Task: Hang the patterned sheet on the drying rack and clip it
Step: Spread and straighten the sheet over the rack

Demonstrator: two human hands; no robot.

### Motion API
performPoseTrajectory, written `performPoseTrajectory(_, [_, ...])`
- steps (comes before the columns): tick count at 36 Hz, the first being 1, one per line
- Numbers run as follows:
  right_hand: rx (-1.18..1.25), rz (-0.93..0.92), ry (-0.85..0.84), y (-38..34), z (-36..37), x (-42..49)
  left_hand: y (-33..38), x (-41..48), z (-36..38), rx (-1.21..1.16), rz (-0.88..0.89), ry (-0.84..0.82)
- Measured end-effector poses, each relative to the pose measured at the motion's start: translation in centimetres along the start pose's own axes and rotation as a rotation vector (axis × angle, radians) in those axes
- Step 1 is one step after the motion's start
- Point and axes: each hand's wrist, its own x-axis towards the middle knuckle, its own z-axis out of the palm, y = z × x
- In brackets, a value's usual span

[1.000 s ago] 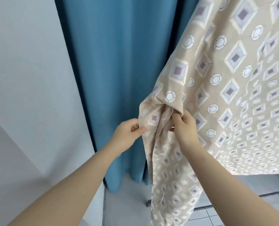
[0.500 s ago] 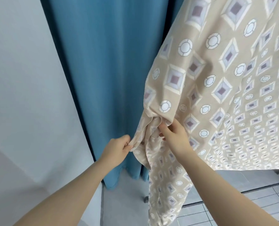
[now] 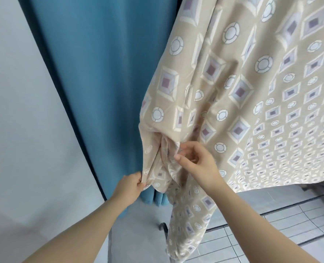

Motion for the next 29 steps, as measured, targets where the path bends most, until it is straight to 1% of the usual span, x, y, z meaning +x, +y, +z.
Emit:
performPoseTrajectory(3, [-0.044,-0.012,0.044,0.5,-0.5,-0.2,1.0,-0.1,0.6,-0.146,-0.009,-0.033])
performPoseTrajectory(6, [-0.097,-0.003,0.11,1.1,-1.0,-0.3,2.5,-0.1,0.3,-0.3,-0.003,-0.003])
performPoseTrajectory(8, [-0.122,0.021,0.147,1.5,-1.4,-0.2,3.6,0.0,-0.1,-0.481,0.014,-0.002])
performPoseTrajectory(11, [-0.104,0.059,0.165,1.6,-1.6,0.0,5.9,0.4,-1.1,-0.815,0.085,-0.022])
performPoseTrajectory(13, [-0.084,0.077,0.178,1.6,-1.6,0.1,7.9,0.8,-1.8,-0.948,0.126,0.018])
performPoseTrajectory(15, [-0.047,0.087,0.202,1.5,-1.7,0.4,9.8,1.2,-2.1,-0.971,0.187,0.095])
performPoseTrajectory(17, [-0.019,0.09,0.222,1.5,-1.8,0.6,11.6,1.5,-2.0,-0.928,0.241,0.141])
performPoseTrajectory(20, [-0.024,0.082,0.252,1.3,-2.2,0.8,13.8,2.3,-2.3,-0.838,0.194,0.244])
performPoseTrajectory(21, [-0.028,0.079,0.265,1.2,-2.3,0.9,14.4,2.6,-2.9,-0.879,0.189,0.275])
performPoseTrajectory(23, [-0.043,0.084,0.281,0.9,-2.7,1.1,15.7,2.8,-4.6,-1.094,0.201,0.285])
performPoseTrajectory(25, [-0.039,0.084,0.276,0.1,-3.0,1.5,16.9,2.8,-7.1,-1.331,0.151,0.237])
performPoseTrajectory(26, [-0.029,0.074,0.27,-0.5,-3.0,1.7,17.3,2.8,-8.2,-1.397,0.143,0.22])
performPoseTrajectory(29, [0.006,0.007,0.257,-2.8,-2.8,2.7,18.0,2.5,-11.3,-1.429,0.156,0.262])
